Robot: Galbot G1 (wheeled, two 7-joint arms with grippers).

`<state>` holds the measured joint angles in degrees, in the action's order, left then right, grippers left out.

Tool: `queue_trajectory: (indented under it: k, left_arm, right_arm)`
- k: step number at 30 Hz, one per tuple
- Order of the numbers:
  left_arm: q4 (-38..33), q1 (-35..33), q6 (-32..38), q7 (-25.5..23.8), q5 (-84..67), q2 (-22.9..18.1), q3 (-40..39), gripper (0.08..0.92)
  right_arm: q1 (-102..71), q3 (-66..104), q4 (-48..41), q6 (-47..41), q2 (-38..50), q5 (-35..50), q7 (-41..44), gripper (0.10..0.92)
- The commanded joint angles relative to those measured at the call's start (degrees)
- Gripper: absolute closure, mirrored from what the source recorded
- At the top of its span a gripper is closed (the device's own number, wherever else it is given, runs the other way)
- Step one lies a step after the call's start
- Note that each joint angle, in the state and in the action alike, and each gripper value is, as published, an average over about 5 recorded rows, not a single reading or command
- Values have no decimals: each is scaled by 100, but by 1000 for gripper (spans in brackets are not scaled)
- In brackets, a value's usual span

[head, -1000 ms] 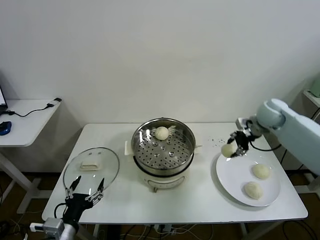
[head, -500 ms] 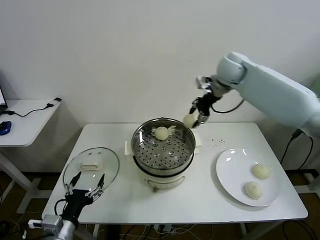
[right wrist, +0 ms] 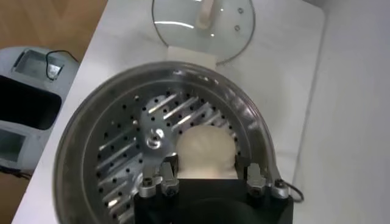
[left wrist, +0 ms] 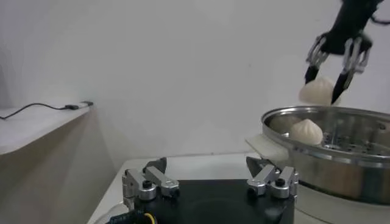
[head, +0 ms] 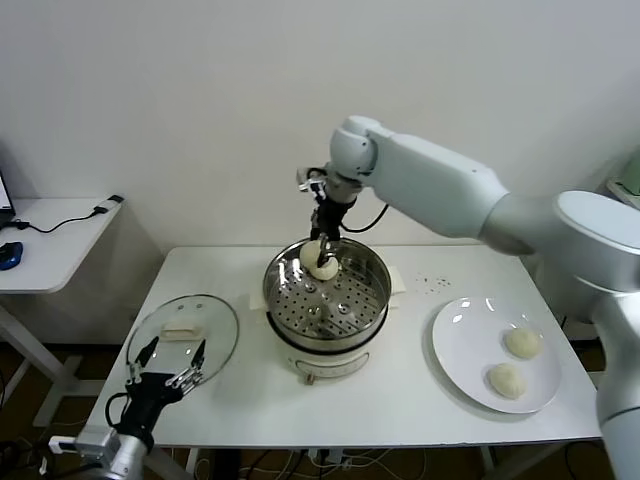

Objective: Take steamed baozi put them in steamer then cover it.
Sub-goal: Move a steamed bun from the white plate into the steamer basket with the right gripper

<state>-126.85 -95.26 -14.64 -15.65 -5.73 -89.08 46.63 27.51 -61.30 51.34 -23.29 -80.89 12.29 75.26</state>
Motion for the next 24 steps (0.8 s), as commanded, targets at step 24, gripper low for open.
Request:
queue_trajectory:
  k: [24]
  left_arm:
    - [43,60,-8,-14,-130,2,33,177]
  right_arm:
    - [-705,-26,-140,-138,-513,-567,-221,345]
